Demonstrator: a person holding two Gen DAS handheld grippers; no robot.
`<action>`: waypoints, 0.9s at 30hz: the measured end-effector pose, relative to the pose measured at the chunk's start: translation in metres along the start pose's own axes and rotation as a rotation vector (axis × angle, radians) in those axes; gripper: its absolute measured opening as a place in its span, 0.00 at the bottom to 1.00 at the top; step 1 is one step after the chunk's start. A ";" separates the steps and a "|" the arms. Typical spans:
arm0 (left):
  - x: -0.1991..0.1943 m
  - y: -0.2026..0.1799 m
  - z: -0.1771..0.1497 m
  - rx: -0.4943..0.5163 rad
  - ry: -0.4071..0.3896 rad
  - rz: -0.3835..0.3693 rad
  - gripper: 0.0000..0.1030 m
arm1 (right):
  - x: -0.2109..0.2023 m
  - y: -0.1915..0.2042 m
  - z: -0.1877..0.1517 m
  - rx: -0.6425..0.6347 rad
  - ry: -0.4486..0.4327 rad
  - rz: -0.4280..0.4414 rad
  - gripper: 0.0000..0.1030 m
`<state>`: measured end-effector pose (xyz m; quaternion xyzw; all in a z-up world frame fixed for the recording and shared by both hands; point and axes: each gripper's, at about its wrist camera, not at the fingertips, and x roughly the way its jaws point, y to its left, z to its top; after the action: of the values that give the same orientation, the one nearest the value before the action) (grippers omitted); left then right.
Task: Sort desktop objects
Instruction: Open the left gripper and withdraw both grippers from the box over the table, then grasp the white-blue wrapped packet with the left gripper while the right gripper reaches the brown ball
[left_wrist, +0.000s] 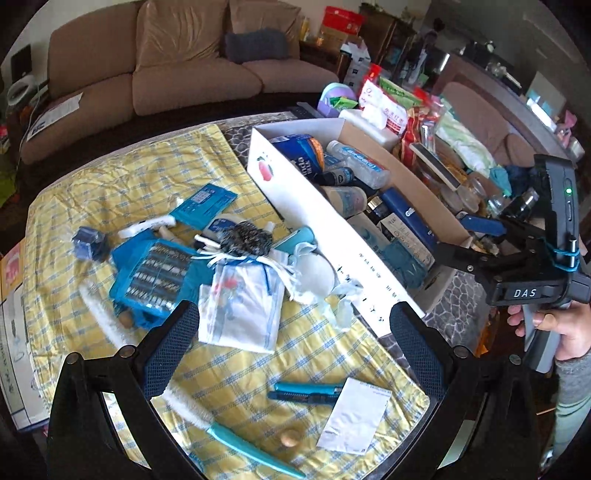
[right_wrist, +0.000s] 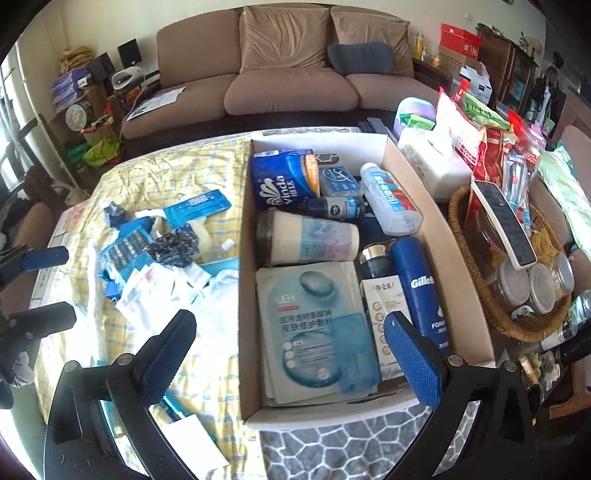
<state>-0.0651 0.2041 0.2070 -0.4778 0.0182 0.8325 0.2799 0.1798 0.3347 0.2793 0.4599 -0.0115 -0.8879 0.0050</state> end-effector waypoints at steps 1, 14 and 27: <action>-0.007 0.008 -0.008 -0.011 -0.003 0.006 1.00 | -0.004 0.008 -0.004 -0.005 -0.006 0.003 1.00; -0.066 0.127 -0.130 -0.205 -0.026 0.047 1.00 | -0.010 0.118 -0.068 -0.094 -0.012 0.121 1.00; -0.023 0.132 -0.203 -0.167 0.025 0.042 0.96 | 0.029 0.194 -0.124 -0.159 0.027 0.214 0.85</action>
<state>0.0397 0.0223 0.0845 -0.5093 -0.0378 0.8307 0.2215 0.2641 0.1380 0.1893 0.4661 0.0097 -0.8741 0.1362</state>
